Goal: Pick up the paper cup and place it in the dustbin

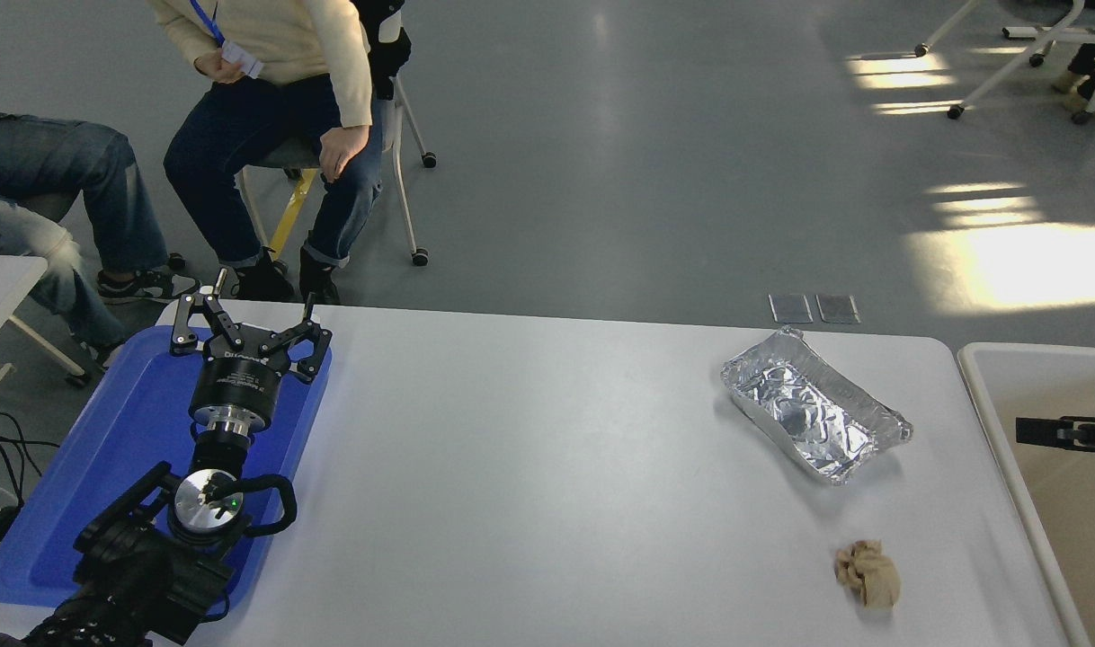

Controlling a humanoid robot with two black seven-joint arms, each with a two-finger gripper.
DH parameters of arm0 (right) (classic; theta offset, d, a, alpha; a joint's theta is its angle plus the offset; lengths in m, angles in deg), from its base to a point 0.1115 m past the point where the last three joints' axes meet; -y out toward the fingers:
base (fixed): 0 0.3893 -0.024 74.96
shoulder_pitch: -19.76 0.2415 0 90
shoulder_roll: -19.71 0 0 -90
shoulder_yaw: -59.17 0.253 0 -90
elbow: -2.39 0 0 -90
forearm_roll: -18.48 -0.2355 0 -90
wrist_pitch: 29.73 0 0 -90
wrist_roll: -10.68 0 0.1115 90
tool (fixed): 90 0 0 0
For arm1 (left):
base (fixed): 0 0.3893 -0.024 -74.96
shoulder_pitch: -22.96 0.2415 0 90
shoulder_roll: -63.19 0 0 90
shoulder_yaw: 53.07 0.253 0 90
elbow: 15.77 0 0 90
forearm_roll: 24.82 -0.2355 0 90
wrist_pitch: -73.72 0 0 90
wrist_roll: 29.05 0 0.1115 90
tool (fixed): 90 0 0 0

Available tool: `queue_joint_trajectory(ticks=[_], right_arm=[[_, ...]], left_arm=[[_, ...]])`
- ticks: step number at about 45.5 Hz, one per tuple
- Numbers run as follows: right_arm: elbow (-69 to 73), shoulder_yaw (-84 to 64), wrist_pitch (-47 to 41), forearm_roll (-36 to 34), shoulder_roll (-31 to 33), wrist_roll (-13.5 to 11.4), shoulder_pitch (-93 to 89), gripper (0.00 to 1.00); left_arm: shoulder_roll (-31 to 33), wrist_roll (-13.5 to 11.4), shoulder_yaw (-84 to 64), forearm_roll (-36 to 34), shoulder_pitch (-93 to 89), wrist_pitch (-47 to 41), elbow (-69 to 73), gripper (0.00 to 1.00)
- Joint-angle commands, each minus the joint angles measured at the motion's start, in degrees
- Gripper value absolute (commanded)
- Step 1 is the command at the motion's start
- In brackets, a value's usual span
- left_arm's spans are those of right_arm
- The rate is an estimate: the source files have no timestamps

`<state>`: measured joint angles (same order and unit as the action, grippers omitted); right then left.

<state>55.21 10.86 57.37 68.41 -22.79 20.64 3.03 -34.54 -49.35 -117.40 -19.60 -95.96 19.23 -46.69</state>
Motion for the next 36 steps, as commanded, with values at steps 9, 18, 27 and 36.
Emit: queue_joint_trajectory(ticks=[9, 18, 27, 36], right_arm=[[24.2, -22.5, -2.3, 0.1, -2.0, 0.1, 27.0, 1.0], [34.9, -30.3, -2.0, -0.4, -7.1, 0.1, 37.9, 1.0], [40.9, -32.8, -2.7, -1.7, -12.9, 0.2, 44.6, 1.0], [44.8, -32.0, -7.5, -7.7, -18.4, 0.2, 51.0, 1.0]], left_arm=[[0.0, 0.2, 0.1, 0.0, -0.1, 0.0, 0.0, 1.0], [0.0, 0.2, 0.1, 0.0, -0.1, 0.1, 0.0, 1.0], [0.1, 0.3, 0.1, 0.0, -0.1, 0.1, 0.0, 1.0], [0.0, 0.3, 0.1, 0.0, -0.1, 0.1, 0.0, 1.0]])
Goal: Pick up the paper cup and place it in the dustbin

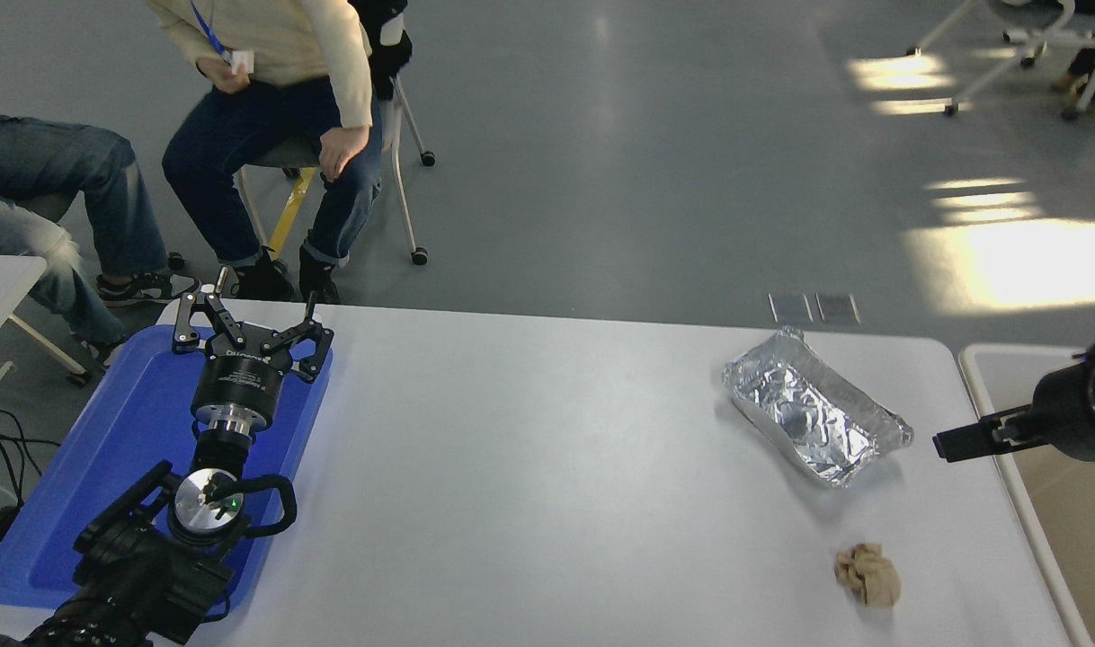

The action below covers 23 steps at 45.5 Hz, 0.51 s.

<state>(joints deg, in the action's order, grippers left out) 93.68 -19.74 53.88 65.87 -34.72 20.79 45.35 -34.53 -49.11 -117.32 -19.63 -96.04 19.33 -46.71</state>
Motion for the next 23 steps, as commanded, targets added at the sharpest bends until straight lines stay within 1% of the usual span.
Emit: queue_joint_trajectory(ticks=[1, 5, 10, 17, 23], right_arm=[[6.7, -1.2, -4.8, -6.2, -7.1, 0.1, 9.4, 1.0], [7.6, 0.9, -8.4, -11.6, -9.0, 0.1, 11.5, 1.0], [7.6, 4.8, -12.5, -20.2, -11.2, 0.1, 12.5, 1.0], [7.7, 8.7, -14.3, -31.5, -15.5, 0.1, 12.6, 1.0], [7.7, 10.3, -15.8, -38.3, -18.9, 0.0, 13.0, 1.0]], left_arm=[[0.0, 0.0, 0.0, 0.0, 0.0, 0.0, 0.0, 1.0], [0.0, 0.0, -0.1, 0.0, 0.0, 0.0, 0.0, 1.0], [0.0, -0.1, 0.0, 0.0, 0.1, 0.0, 0.0, 1.0], [0.0, -0.1, -0.1, 0.0, 0.1, -0.1, 0.0, 1.0], [0.0, -0.1, -0.1, 0.0, 0.1, -0.1, 0.0, 1.0]])
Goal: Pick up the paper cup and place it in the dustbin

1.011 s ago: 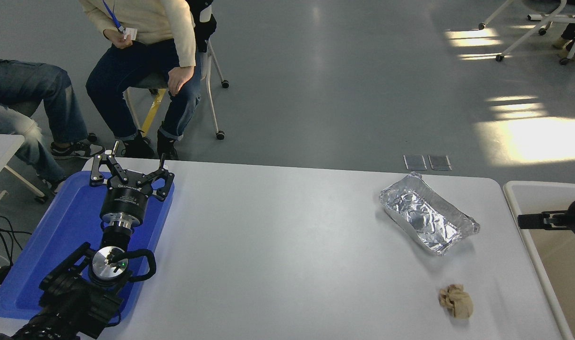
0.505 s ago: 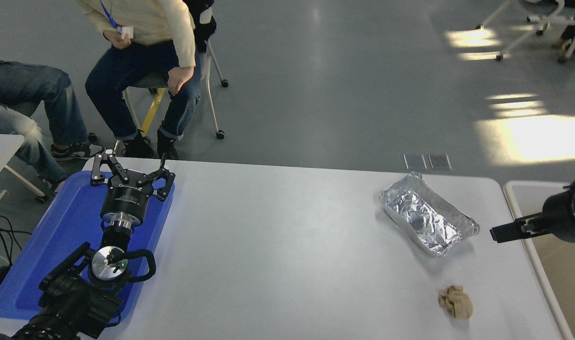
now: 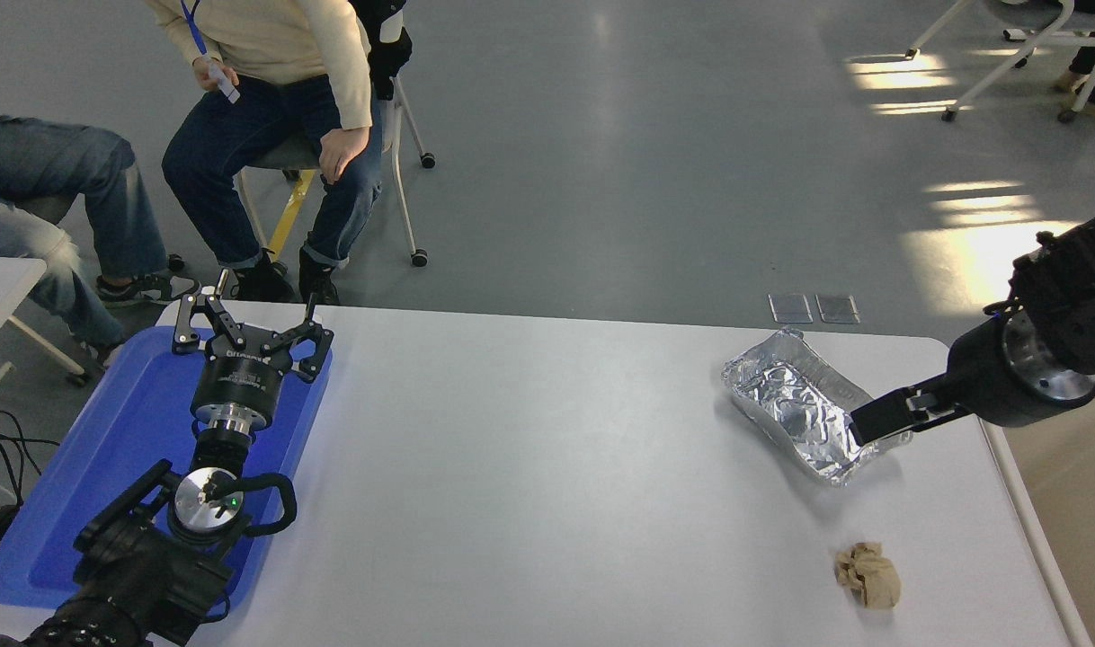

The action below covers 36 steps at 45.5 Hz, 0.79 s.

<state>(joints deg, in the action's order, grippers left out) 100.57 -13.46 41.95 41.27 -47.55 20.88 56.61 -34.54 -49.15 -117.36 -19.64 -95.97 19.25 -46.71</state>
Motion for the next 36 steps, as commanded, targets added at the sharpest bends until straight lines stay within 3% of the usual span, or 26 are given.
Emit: queue_joint_trajectory(ticks=[1, 36], right_arm=[[0.7, 4.2, -4.1, -14.5, -6.5, -0.2, 1.8, 1.0], [1.8, 1.5, -14.8, -16.7, -12.3, -1.5, 13.7, 1.0]], left_arm=[[0.0, 0.0, 0.0, 0.0, 0.0, 0.0, 0.0, 1.0], [0.0, 0.0, 0.0, 0.0, 0.0, 0.1, 0.0, 1.0]])
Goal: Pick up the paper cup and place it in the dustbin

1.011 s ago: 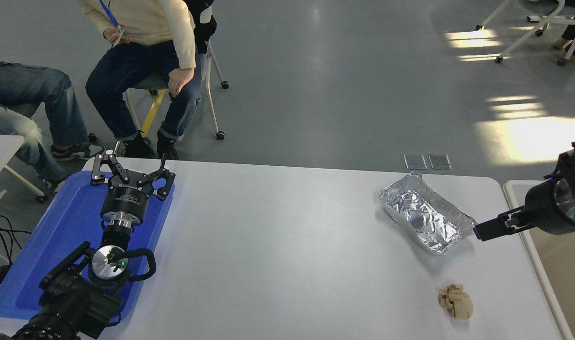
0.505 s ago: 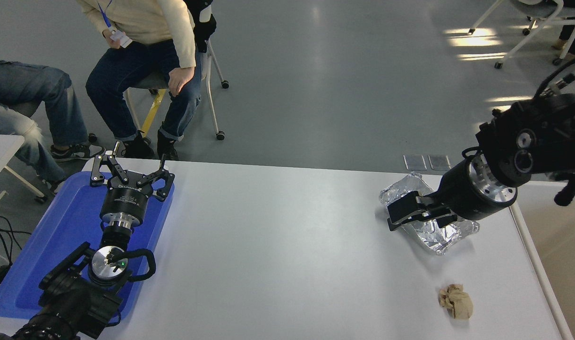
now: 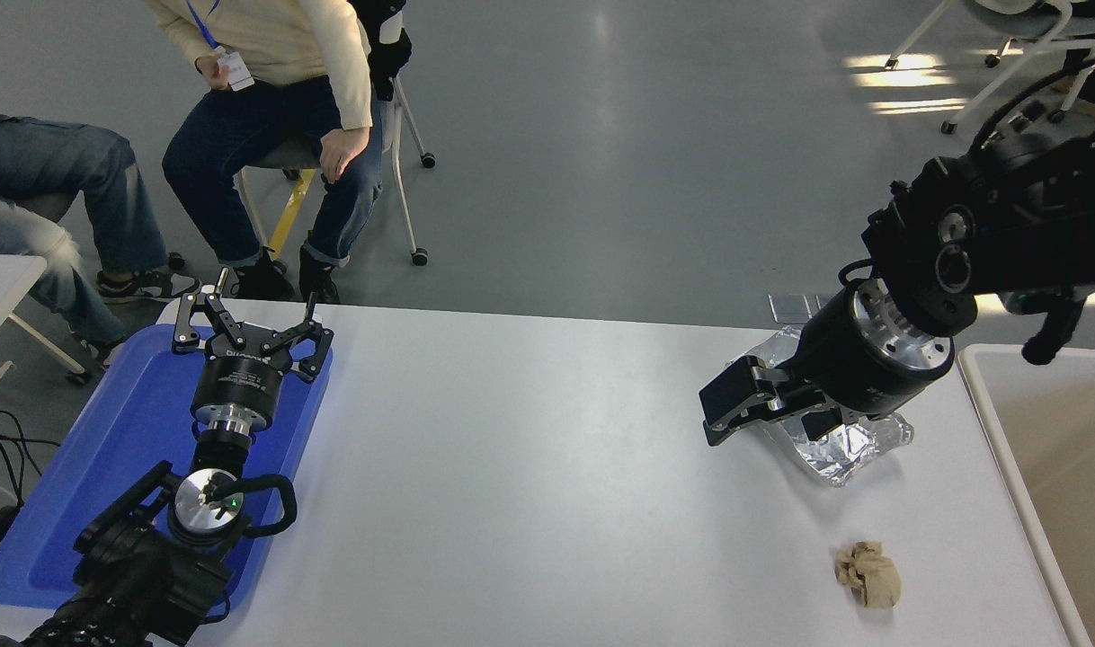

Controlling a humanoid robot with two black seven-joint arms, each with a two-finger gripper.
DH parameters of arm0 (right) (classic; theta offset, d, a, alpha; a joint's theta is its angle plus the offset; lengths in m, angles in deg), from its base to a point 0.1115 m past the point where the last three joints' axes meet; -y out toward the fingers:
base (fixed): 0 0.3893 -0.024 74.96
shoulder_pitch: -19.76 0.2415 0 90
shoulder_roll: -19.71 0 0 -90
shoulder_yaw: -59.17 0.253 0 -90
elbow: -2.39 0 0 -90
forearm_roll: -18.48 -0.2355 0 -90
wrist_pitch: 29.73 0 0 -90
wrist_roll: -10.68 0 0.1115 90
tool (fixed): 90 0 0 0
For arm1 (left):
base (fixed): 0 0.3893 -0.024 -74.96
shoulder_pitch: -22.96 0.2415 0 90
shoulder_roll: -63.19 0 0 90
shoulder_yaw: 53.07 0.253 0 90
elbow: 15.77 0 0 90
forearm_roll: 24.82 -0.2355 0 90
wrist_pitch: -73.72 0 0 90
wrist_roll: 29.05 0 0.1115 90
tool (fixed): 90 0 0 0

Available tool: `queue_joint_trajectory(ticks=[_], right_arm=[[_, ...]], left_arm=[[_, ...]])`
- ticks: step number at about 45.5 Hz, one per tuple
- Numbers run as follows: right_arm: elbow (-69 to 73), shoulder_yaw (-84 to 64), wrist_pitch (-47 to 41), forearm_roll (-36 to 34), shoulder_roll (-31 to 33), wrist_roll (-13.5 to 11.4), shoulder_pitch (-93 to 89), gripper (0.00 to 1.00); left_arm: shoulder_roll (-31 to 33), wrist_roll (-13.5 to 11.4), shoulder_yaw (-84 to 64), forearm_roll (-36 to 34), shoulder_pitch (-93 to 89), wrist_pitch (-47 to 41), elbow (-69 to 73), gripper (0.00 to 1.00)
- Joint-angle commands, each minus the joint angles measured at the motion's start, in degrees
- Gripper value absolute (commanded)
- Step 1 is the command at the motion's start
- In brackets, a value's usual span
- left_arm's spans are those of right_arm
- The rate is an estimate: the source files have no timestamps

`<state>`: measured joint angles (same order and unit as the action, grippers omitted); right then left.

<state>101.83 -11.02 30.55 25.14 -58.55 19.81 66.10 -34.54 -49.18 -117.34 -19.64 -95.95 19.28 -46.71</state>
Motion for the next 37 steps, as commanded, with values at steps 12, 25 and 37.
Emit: queue_joint_trajectory(ticks=[12, 25, 37], right_arm=[[0.6, -4.0, -5.1, -1.1, -1.5, -0.4, 6.9, 1.0], [0.6, -5.1, -5.4, -0.9, -1.5, -0.4, 7.8, 1.0], [0.6, -6.3, -5.9, -1.0, -1.4, -0.4, 7.8, 1.0]], left_arm=[[0.0, 0.0, 0.0, 0.0, 0.0, -0.1, 0.0, 1.0], [0.0, 0.0, -0.1, 0.0, 0.0, 0.0, 0.0, 1.0], [0.0, 0.0, -0.1, 0.0, 0.0, -0.1, 0.0, 1.0]])
